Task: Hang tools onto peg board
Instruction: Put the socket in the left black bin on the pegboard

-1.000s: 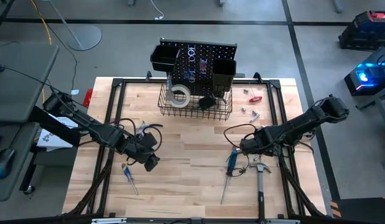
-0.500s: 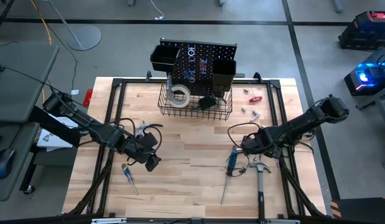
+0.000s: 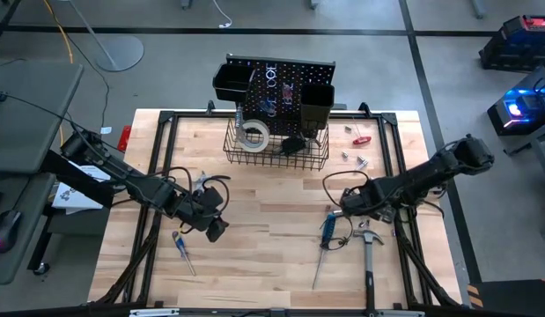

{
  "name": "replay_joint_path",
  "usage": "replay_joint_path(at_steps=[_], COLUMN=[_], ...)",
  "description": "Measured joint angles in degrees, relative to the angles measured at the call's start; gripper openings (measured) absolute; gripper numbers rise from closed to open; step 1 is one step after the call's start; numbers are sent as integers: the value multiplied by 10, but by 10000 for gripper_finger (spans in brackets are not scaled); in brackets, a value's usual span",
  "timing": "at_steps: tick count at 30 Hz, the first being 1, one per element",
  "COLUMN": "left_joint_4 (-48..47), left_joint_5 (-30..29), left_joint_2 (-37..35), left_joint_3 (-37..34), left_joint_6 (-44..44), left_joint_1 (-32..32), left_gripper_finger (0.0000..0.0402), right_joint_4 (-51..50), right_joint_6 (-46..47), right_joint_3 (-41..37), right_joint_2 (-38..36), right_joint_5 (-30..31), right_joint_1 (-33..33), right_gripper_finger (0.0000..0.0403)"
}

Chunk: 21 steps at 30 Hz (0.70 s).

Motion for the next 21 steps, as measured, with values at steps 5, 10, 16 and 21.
replay_joint_path(at_steps=[5,10,16,21], left_joint_4=[0,0,0,0], left_joint_5=[0,16,38,36], left_joint_2=[0,0,0,0], left_joint_3=[0,0,0,0], left_joint_6=[0,-4,-10,-10], left_joint_1=[7,8,8,8], left_gripper_finger=[232,232,232,232], right_joint_4=[0,34,41,38], right_joint_6=[-20,-66,-68,-80], right_joint_3=[0,0,0,0], right_joint_2=[0,0,1,16], right_joint_5=[20,20,17,16], right_joint_1=[-26,-34,-17,-10], right_gripper_finger=[146,134,134,134])
